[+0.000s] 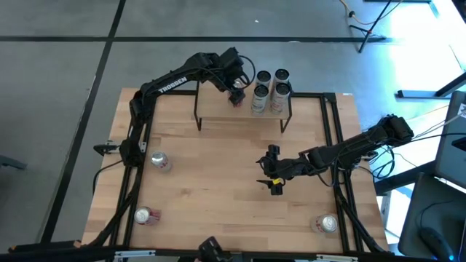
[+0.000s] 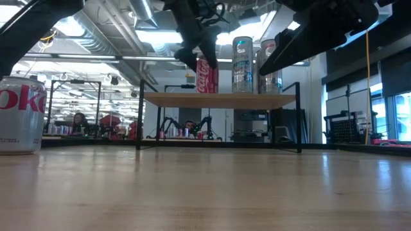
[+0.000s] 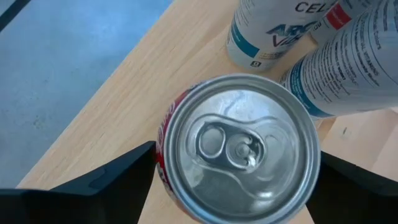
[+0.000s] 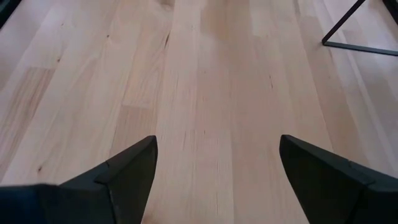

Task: Place canned beverage on shelf
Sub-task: Put the top red soda can on the shelf

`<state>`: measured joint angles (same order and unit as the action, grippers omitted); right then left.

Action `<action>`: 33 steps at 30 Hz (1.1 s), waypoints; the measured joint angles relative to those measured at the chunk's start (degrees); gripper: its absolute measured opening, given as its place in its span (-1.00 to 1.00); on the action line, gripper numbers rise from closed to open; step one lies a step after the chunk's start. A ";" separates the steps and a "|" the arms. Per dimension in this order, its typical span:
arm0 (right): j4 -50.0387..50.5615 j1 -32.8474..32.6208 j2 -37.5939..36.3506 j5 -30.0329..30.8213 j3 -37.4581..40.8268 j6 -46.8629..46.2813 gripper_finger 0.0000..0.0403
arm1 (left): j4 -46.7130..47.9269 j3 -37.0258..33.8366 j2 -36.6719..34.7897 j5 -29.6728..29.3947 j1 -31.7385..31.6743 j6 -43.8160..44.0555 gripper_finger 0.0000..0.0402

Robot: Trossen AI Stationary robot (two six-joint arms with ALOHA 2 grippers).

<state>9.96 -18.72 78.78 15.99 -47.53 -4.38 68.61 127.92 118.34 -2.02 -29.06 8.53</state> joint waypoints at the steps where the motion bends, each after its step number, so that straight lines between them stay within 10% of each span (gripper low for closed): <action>1: 0.00 0.02 0.00 0.00 0.01 0.00 0.60 | -0.18 0.00 0.00 0.01 0.00 0.00 0.72; 21: 0.04 0.01 -0.01 -0.02 -0.01 0.17 0.60 | 7.34 -0.56 -10.74 -5.33 1.85 -5.41 0.72; 33: 0.00 0.01 -0.02 0.01 -0.01 1.41 0.60 | -7.13 -21.27 -11.21 -13.97 1.16 -8.27 0.72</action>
<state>9.96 -18.71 78.76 16.00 -47.54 -2.98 61.48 106.65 107.13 -15.99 -27.89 0.26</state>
